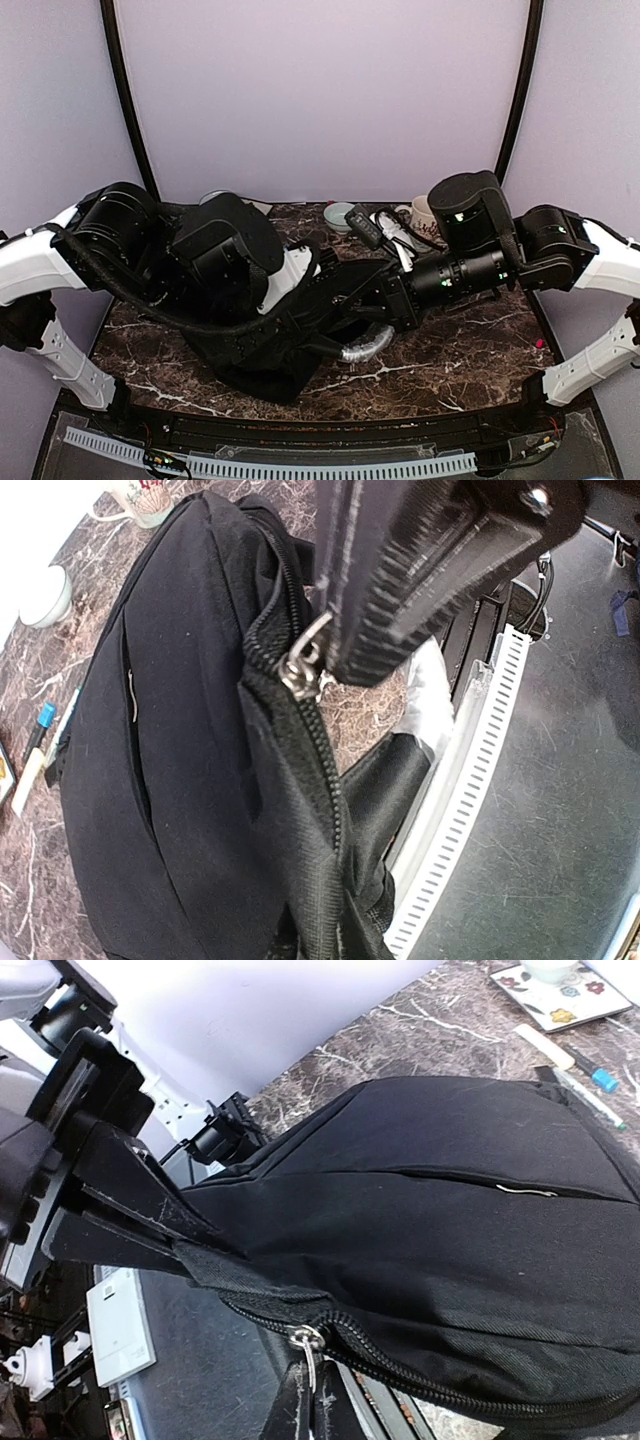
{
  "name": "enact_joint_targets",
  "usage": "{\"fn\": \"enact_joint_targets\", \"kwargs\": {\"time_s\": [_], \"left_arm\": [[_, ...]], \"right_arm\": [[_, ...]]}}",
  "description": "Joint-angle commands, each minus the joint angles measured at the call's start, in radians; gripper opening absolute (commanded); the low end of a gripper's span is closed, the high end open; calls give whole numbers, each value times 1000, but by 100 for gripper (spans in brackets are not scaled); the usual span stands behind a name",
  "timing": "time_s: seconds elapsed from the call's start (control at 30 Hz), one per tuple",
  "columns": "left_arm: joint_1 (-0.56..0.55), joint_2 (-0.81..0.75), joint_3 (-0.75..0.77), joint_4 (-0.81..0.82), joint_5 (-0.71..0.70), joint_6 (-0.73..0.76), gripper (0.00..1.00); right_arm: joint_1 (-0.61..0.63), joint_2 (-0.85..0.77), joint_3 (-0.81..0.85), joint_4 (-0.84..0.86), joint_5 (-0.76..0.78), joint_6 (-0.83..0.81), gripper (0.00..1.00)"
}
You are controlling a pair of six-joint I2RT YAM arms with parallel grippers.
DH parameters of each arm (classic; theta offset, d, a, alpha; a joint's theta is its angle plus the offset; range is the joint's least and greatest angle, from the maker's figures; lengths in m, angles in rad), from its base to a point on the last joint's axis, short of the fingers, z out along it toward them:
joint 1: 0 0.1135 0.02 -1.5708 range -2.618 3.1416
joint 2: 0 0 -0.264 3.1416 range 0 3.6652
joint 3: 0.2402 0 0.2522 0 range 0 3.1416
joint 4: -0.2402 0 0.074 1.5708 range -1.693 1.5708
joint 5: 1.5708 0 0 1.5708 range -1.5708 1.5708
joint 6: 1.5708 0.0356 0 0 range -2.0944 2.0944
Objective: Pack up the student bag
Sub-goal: Zip the student bag into the largest pocket of the bag.
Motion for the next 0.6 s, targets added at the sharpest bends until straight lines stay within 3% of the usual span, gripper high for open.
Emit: {"fn": "enact_joint_targets", "kwargs": {"time_s": [0.0, 0.1, 0.3, 0.57], "left_arm": [[-3, -44, -28, 35, -6, 14, 0], [-2, -55, -58, 59, 42, 20, 0], [-3, -113, -106, 111, 99, 19, 0], [-5, -23, -32, 106, 201, 50, 0]], "right_arm": [[-1, -56, 89, 26, 198, -14, 0], [-59, -101, 69, -8, 275, -11, 0], [-231, -219, -54, -62, 217, -9, 0], [-299, -262, -24, -185, 280, -65, 0]]}}
